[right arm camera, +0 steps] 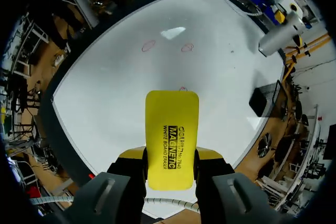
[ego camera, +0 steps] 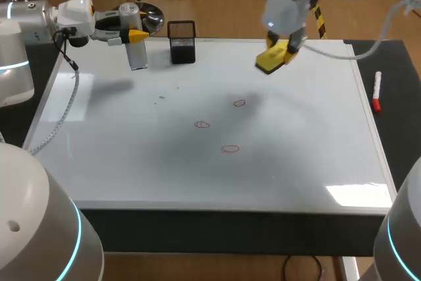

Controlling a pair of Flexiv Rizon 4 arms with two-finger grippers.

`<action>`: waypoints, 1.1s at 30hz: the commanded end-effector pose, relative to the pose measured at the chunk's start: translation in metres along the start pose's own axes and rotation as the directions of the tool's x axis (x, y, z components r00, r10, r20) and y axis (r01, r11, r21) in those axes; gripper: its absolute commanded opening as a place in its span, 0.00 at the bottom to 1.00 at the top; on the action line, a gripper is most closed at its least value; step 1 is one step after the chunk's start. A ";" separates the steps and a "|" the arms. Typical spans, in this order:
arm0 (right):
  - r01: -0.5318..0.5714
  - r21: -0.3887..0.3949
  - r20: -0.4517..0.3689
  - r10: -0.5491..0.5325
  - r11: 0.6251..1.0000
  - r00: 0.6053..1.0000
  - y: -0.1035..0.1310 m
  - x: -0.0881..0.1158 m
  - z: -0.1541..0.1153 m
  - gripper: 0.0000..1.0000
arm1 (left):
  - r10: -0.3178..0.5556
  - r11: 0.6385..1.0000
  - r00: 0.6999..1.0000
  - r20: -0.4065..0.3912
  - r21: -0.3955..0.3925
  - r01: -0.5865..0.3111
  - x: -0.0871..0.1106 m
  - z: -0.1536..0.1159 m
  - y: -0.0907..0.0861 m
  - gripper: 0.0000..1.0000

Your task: Pick up the inspection probe, press it on each red-marked spot on the whiteboard one by one, put down the probe, pick up the eraser, and wipe off all the red marks.

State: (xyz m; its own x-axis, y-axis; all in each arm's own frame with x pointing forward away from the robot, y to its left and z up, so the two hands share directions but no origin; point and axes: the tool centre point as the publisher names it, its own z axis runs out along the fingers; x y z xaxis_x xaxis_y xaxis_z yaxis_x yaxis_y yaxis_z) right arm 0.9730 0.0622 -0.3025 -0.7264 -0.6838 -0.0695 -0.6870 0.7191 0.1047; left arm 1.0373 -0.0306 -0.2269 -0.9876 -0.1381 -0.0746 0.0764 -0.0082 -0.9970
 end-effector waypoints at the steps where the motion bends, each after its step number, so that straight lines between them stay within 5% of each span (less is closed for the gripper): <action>1: 0.028 0.036 -0.017 -0.028 0.999 0.999 0.044 -0.011 0.014 0.00 | 0.002 1.000 1.000 0.004 -0.001 -0.002 0.001 0.000 -0.001 0.00; 17: 0.103 -0.033 -0.042 -0.105 0.994 0.994 0.155 -0.038 0.044 0.00 | 0.002 1.000 1.000 0.004 -0.001 -0.002 0.001 0.000 -0.001 0.00; 33: 0.176 0.002 -0.061 -0.176 0.984 0.983 0.217 -0.067 0.088 0.00 | 0.002 1.000 1.000 0.004 -0.001 -0.002 0.001 0.000 -0.001 0.00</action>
State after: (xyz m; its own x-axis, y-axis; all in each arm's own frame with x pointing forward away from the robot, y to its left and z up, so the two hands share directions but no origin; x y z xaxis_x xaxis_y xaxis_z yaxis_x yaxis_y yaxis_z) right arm 0.8697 0.2640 -0.3525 -0.5956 -0.8016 -0.0521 -0.8013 0.5883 0.1092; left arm 1.0374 -0.0306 -0.2269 -0.9876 -0.1382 -0.0746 0.0764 -0.0082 -0.9970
